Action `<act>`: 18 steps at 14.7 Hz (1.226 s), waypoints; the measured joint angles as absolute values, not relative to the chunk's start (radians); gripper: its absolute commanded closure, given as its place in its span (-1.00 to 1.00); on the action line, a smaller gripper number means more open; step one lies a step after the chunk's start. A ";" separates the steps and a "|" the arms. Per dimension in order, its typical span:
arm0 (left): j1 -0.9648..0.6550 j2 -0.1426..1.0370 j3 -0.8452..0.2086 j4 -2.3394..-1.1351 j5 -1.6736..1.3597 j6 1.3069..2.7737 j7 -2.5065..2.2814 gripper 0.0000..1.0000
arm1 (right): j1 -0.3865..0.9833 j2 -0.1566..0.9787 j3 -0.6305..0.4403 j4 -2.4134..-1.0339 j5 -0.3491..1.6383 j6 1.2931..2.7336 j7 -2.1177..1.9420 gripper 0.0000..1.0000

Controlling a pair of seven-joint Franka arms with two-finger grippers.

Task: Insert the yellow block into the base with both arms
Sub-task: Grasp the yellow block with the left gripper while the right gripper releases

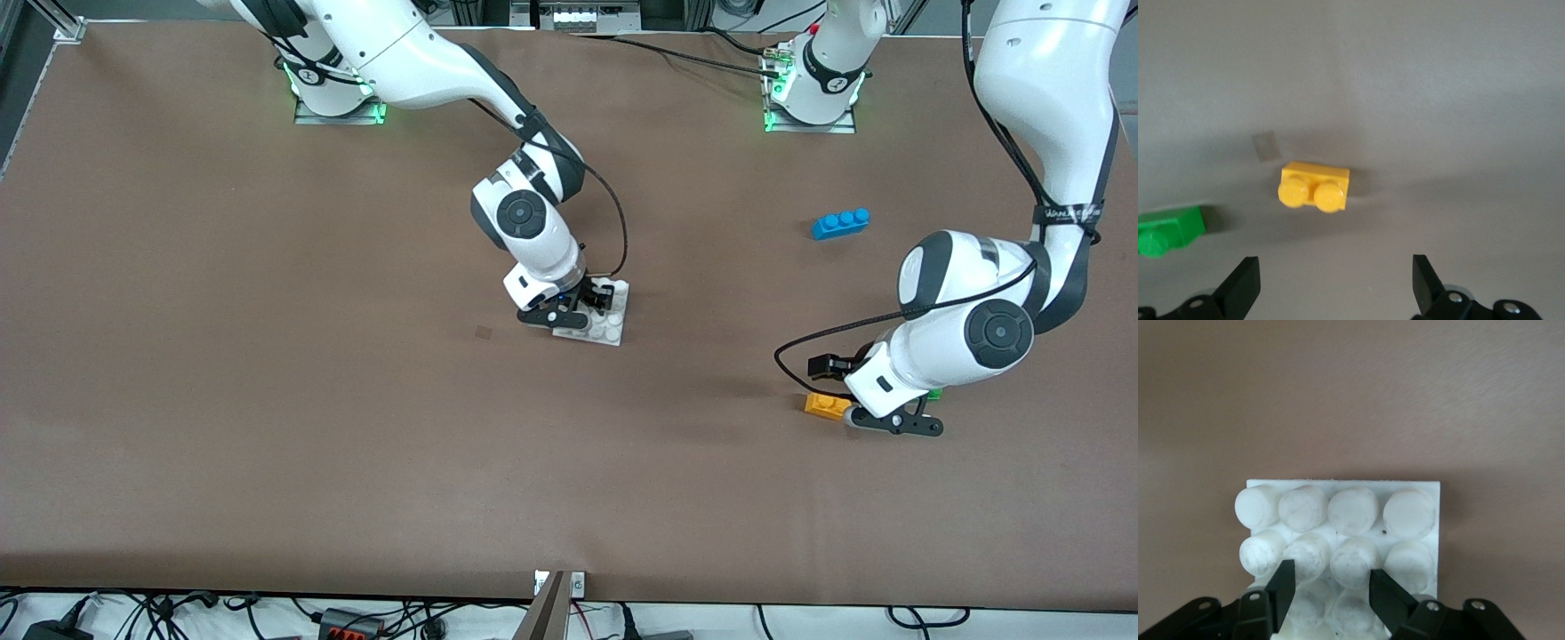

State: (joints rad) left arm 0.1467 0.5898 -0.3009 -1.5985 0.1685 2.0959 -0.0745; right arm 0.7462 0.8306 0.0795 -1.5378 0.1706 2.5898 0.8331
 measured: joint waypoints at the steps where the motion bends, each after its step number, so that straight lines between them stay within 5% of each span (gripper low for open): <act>1: 0.147 0.599 -0.301 -1.598 0.195 2.110 -0.074 -1.00 | 0.753 0.835 0.080 -1.532 0.171 2.594 0.833 -0.08; 9: 0.148 0.677 -0.297 -1.609 0.275 2.254 -0.072 -1.00 | 0.774 0.853 0.080 -1.508 0.170 2.608 0.772 -0.12; 13: 0.148 0.690 -0.290 -1.614 0.292 2.276 -0.055 -1.00 | 0.774 0.854 0.079 -1.504 0.170 2.608 0.756 -0.64; 14: 0.148 0.691 -0.289 -1.614 0.299 2.277 -0.053 -1.00 | 0.772 0.851 0.078 -1.498 0.170 2.597 0.755 -0.97; 18: 0.148 0.697 -0.289 -1.627 0.302 2.290 -0.051 -1.00 | 0.741 0.771 0.069 -1.459 0.170 2.414 0.754 -1.00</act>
State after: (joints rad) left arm 0.1478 0.6974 -0.2893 -1.6273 0.3021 2.2901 -0.0505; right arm 0.7408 0.7707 0.0688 -1.4595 0.1700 2.4144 0.7537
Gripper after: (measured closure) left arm 0.000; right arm 0.000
